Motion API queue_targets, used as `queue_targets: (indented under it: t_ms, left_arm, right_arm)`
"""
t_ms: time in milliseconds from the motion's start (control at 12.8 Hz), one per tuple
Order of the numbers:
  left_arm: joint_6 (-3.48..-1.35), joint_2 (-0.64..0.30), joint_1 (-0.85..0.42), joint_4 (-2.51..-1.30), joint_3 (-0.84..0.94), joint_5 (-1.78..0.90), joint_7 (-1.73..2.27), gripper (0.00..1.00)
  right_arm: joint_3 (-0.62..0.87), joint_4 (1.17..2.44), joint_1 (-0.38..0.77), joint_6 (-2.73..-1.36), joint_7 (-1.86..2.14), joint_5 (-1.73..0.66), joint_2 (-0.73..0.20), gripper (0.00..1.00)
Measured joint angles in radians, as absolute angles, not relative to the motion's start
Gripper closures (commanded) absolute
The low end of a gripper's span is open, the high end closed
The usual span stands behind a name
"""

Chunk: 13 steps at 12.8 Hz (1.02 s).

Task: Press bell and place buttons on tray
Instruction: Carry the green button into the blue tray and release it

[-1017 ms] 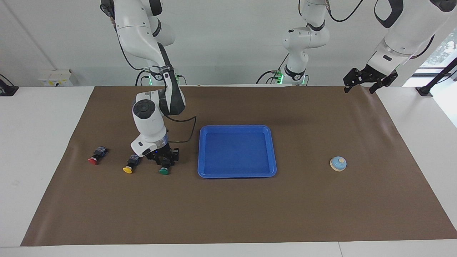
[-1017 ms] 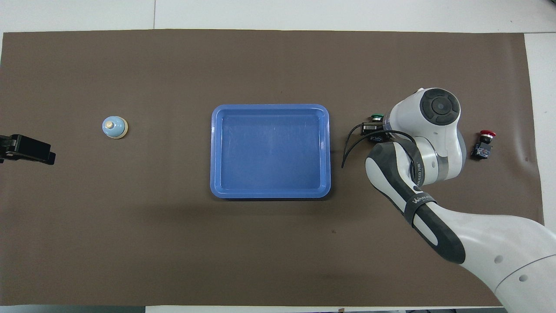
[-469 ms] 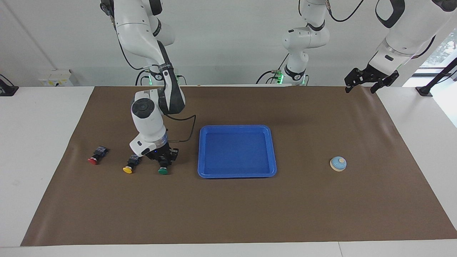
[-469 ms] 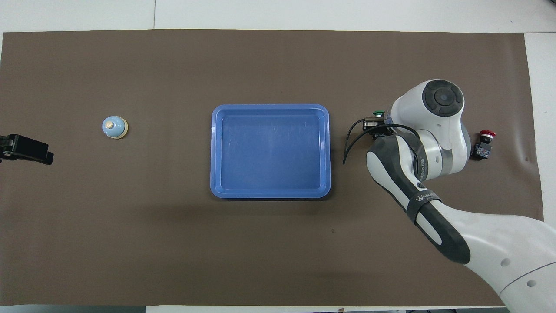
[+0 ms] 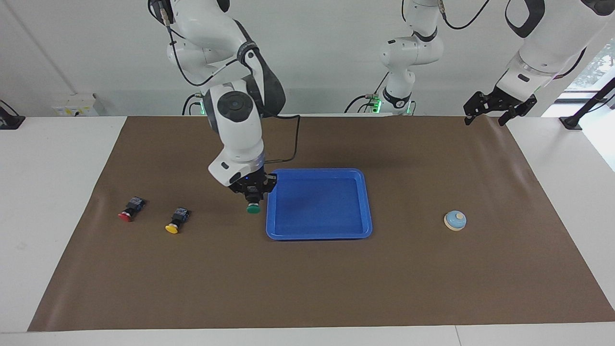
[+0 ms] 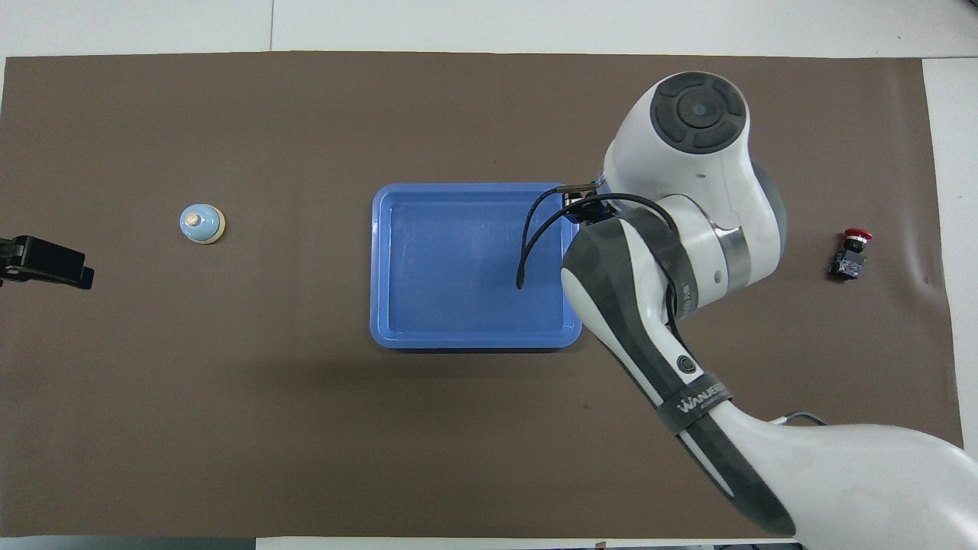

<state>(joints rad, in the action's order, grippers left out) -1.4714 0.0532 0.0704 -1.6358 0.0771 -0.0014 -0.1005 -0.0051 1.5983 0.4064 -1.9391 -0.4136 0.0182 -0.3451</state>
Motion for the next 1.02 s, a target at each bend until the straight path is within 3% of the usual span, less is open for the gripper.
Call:
queue_targets:
  t_ms: [313, 782, 1017]
  left_arm:
    - [-1.471, 0.053, 0.07, -1.636, 0.077, -0.001, -0.1, 0.0]
    - [-1.471, 0.053, 0.07, -1.636, 0.077, -0.001, -0.1, 0.0]
    - [-1.471, 0.053, 0.07, -1.636, 0.077, -0.001, -0.1, 0.0]
  right_arm:
    - [-0.004, 1.617, 0.502, -2.0, -0.498, 0.012, -0.402, 1.0]
    - [-0.004, 1.773, 0.526, -2.264, -0.505, 0.012, -0.461, 1.0]
    - [-0.005, 1.793, 0.526, -2.282, -0.505, 0.012, -0.461, 1.0]
